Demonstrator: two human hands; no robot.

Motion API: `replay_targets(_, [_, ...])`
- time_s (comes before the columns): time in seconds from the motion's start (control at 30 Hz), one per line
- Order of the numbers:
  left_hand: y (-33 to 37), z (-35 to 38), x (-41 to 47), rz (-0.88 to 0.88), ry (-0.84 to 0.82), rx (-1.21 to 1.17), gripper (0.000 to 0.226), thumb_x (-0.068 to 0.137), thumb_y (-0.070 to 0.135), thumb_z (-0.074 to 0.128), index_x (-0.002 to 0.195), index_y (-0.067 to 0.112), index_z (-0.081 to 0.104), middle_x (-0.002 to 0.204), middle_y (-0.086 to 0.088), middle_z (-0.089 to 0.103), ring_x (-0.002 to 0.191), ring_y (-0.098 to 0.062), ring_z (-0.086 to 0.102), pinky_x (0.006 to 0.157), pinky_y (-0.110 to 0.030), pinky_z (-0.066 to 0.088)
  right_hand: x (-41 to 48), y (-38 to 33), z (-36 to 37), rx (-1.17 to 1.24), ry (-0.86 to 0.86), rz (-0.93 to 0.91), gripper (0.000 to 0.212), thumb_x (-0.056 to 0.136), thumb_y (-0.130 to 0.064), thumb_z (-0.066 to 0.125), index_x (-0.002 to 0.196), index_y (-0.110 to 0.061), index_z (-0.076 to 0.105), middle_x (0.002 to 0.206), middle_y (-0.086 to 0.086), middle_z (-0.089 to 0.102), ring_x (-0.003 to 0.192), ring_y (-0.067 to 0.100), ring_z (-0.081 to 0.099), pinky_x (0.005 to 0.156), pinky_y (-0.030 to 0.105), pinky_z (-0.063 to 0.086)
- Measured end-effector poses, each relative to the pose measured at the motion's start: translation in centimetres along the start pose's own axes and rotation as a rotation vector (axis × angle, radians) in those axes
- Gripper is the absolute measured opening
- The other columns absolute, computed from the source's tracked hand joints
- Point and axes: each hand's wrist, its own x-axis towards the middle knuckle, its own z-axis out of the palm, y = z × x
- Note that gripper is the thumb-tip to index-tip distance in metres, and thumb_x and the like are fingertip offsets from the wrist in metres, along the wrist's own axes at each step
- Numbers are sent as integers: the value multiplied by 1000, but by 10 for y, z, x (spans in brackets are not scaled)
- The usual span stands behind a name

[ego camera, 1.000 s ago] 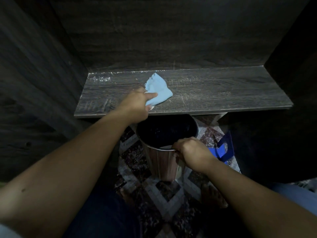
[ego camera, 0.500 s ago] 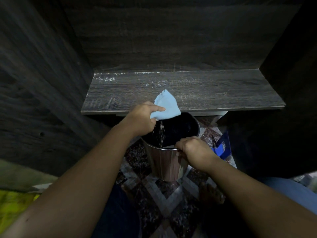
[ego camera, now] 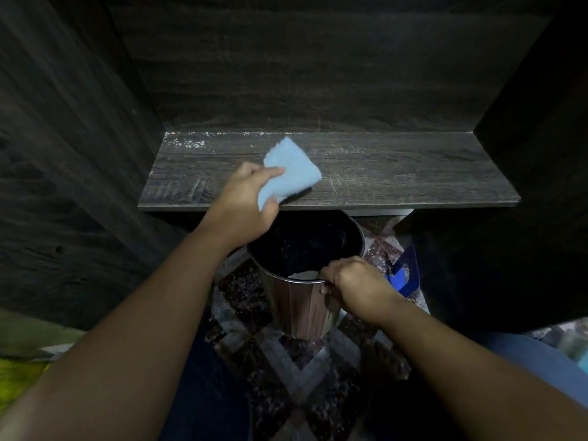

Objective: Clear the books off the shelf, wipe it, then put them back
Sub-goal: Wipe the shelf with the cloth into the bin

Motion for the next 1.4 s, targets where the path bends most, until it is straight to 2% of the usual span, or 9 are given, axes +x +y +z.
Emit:
replay_targets(0.1, [-9, 8, -6, -45, -200, 75, 46, 82, 16, 62, 127, 22, 61, 118, -4, 52, 111, -21, 53, 91, -15, 32, 0, -1, 0, 12, 27, -16, 13, 67, -7, 74, 74, -13, 65, 73, 8, 64, 67, 30, 62, 65, 30, 45])
replay_targets(0.27, [-2, 6, -1, 72, 74, 2, 50, 77, 20, 56, 127, 15, 60, 115, -7, 51, 107, -22, 53, 97, -26, 40, 0, 0, 1, -24, 0, -10, 8, 82, -11, 64, 89, -11, 66, 89, 9, 65, 83, 29, 60, 78, 34, 43])
replay_targets(0.33, [-7, 11, -3, 59, 24, 61, 50, 78, 20, 57, 128, 15, 60, 116, -8, 52, 108, -26, 54, 97, -36, 44, 0, -2, 1, -14, 15, -13, 7, 77, -9, 67, 83, -12, 65, 82, 8, 65, 76, 29, 61, 72, 34, 45])
replay_targets(0.43, [-13, 16, -9, -30, -142, 81, 47, 81, 15, 61, 128, 20, 61, 120, -5, 54, 112, -25, 54, 96, -28, 42, 1, -2, 3, 13, 28, 0, 15, 67, -4, 72, 73, -14, 62, 71, 6, 63, 65, 28, 60, 63, 30, 44])
replay_targets(0.73, [-26, 0, 29, 31, 24, 95, 48, 85, 12, 57, 132, 20, 56, 124, -5, 49, 117, -24, 46, 101, -32, 38, 12, 5, 6, 48, 104, -18, 28, 56, -8, 83, 66, -18, 59, 61, 0, 58, 55, 23, 58, 56, 24, 44])
replay_targets(0.9, [-49, -11, 87, 225, 174, 367, 44, 84, 8, 60, 127, 17, 58, 127, -15, 51, 110, -35, 49, 90, -45, 46, 19, 11, 9, 65, 134, -27, 24, 58, -13, 83, 67, -19, 61, 61, -2, 58, 55, 20, 58, 58, 25, 46])
replay_targets(1.0, [-57, -11, 118, 303, 217, 518, 35, 94, 27, 50, 128, 19, 55, 134, -14, 48, 115, -33, 47, 90, -40, 41, 24, 15, 12, 99, 155, -16, 19, 63, -12, 79, 67, -17, 61, 61, 0, 58, 55, 22, 58, 58, 24, 44])
replay_targets(1.2, [-79, -7, 150, 551, 84, 850, 38, 95, 15, 40, 131, 9, 51, 136, -19, 47, 117, -41, 45, 88, -53, 39, 30, 23, 23, 153, 118, 30, 6, 77, -14, 68, 73, -13, 64, 70, 5, 62, 65, 29, 60, 63, 32, 45])
replay_targets(1.4, [-91, 3, 145, 415, -56, 831, 41, 97, 20, 46, 136, 11, 52, 141, -17, 46, 119, -40, 46, 87, -49, 40, 31, 27, 28, 187, 79, 38, 5, 79, -16, 64, 77, -14, 67, 75, 4, 64, 71, 30, 61, 65, 35, 49])
